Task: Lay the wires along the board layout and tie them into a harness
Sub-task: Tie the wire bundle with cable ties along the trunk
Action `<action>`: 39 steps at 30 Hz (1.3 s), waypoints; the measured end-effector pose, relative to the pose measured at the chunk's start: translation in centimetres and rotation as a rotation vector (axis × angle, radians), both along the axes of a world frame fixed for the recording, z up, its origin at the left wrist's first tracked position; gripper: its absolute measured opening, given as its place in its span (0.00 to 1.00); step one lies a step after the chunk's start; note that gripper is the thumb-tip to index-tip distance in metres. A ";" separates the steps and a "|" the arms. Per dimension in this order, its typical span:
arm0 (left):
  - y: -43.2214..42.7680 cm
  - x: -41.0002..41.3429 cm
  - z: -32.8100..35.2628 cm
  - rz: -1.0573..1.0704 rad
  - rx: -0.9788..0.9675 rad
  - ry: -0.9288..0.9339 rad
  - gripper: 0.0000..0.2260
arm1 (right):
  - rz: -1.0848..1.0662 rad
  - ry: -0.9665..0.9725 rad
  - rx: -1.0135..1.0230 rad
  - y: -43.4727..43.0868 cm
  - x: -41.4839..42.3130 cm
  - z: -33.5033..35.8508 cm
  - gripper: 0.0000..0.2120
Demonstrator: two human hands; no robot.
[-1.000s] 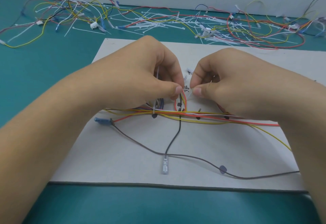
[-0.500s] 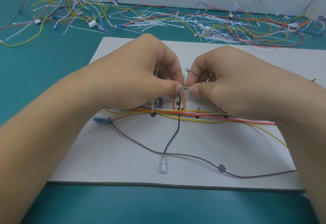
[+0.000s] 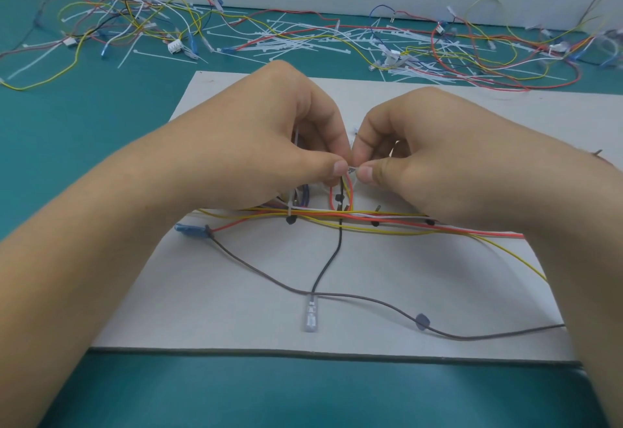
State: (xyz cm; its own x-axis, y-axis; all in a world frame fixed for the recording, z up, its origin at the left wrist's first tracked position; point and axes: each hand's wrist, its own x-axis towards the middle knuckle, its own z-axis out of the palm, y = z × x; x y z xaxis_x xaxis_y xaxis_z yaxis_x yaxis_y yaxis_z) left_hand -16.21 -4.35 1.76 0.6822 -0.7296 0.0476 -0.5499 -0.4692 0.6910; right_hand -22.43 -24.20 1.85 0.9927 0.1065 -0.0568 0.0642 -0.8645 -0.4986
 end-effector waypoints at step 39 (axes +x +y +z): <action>-0.8 -0.5 -0.8 0.027 0.022 -0.025 0.06 | -0.036 0.009 -0.049 0.2 -0.1 0.0 0.06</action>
